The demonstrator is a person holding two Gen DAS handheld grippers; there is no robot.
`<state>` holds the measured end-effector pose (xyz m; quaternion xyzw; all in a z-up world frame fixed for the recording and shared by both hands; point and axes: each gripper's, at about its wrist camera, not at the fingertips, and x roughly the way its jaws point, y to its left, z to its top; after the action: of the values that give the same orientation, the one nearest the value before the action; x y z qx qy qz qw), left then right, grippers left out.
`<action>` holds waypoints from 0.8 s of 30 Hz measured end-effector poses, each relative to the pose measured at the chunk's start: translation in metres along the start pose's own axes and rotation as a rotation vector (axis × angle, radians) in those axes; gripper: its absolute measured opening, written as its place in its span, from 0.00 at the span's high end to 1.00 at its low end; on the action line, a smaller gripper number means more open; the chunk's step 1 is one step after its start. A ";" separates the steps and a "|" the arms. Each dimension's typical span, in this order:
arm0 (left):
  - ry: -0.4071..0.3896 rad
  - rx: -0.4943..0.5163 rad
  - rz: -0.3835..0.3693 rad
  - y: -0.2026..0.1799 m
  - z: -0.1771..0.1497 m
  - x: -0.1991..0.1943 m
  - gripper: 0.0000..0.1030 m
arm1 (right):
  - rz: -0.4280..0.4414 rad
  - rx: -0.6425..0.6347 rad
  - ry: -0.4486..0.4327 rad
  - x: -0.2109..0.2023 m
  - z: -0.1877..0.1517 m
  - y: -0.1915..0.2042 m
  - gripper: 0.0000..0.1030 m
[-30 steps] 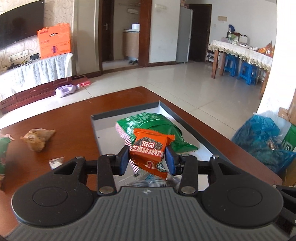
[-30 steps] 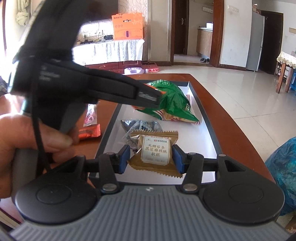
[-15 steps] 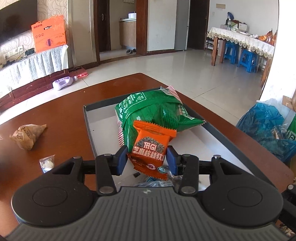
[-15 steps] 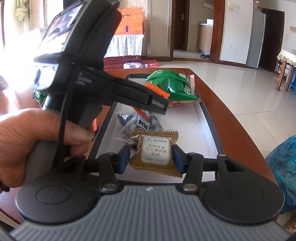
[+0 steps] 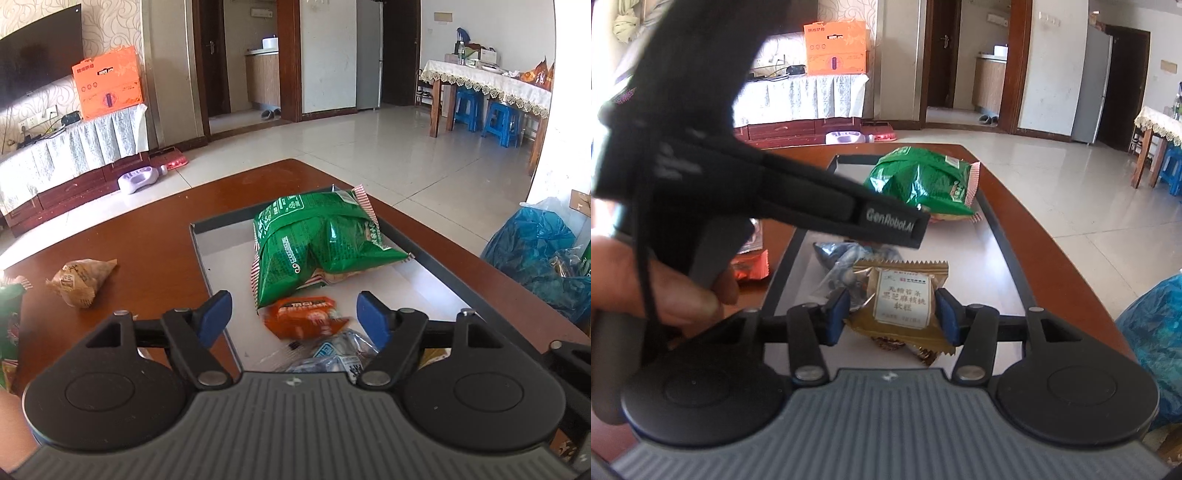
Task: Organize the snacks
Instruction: 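Open the left tool over the box while the right tool releases the gold cake inside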
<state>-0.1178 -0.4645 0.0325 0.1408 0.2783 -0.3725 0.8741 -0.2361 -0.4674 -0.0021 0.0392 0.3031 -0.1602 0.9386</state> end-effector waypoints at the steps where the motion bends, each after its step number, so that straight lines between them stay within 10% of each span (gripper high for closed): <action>1: -0.002 0.002 0.002 0.001 -0.001 -0.003 0.22 | -0.002 -0.007 -0.002 -0.001 0.000 0.001 0.47; 24: -0.026 -0.008 0.091 0.064 -0.020 -0.062 0.18 | 0.006 -0.081 -0.109 -0.026 0.001 0.035 0.27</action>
<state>-0.1140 -0.3759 0.0560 0.1451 0.2617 -0.3329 0.8942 -0.2441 -0.4272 0.0136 -0.0067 0.2577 -0.1470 0.9550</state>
